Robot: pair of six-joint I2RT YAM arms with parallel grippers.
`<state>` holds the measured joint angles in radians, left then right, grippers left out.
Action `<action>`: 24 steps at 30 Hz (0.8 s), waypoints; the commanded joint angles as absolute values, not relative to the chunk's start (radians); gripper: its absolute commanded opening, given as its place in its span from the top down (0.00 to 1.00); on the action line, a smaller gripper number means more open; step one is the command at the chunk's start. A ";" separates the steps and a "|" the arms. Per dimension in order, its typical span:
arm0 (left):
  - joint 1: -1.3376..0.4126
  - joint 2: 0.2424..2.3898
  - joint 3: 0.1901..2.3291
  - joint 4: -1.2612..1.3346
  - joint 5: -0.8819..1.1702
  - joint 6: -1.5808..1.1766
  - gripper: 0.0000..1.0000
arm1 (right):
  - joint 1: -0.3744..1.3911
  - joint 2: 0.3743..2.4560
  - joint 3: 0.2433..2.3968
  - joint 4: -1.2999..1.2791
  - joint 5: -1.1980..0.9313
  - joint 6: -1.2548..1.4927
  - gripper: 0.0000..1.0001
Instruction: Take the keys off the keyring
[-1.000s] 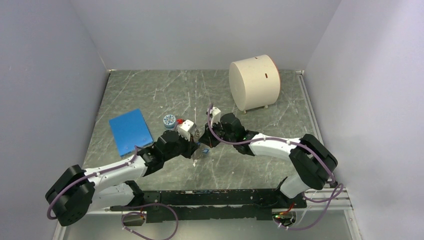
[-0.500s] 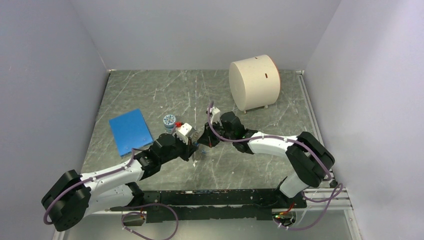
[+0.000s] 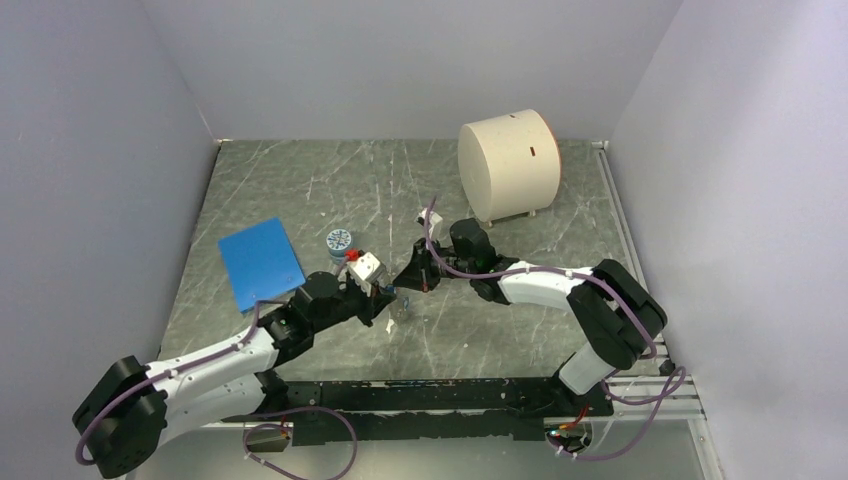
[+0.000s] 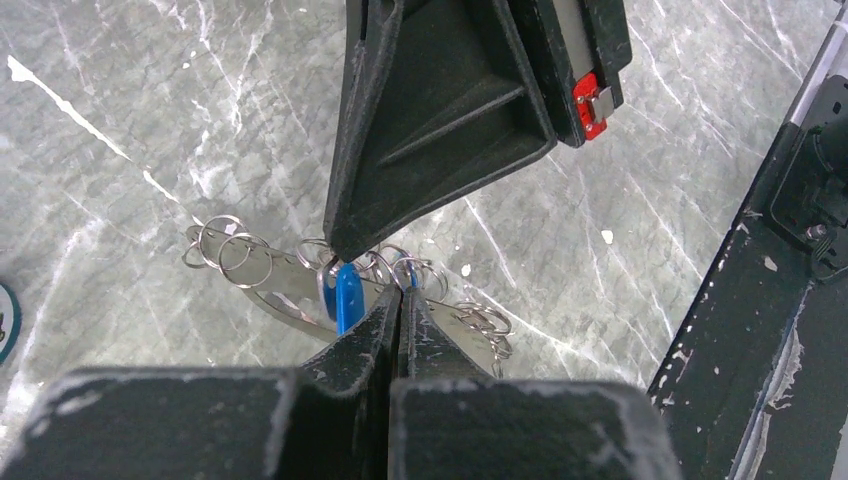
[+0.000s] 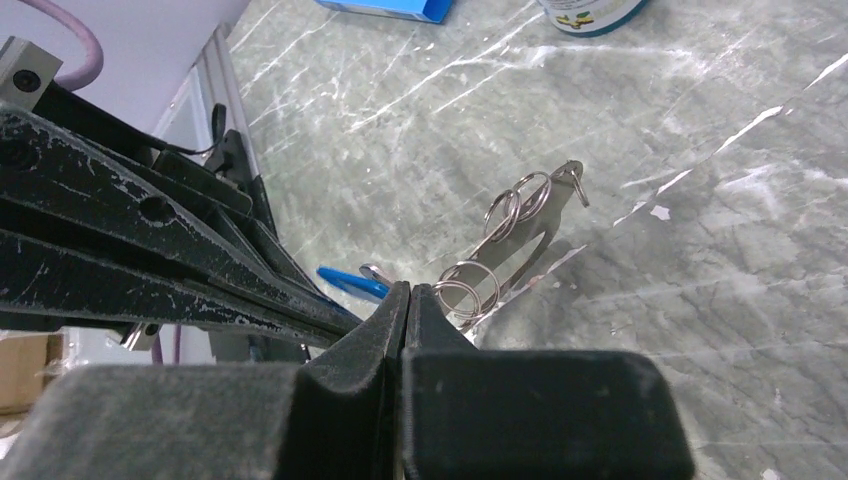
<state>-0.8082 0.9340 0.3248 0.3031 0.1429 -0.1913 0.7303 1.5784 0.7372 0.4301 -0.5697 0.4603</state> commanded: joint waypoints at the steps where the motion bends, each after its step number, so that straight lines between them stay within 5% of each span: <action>1: -0.812 0.885 0.308 0.350 0.218 -0.166 0.97 | 0.687 1.582 0.711 0.561 -0.563 0.460 1.00; 24: -0.787 0.901 0.318 0.251 0.071 -0.252 0.97 | 0.669 1.466 0.595 0.722 -0.526 0.468 1.00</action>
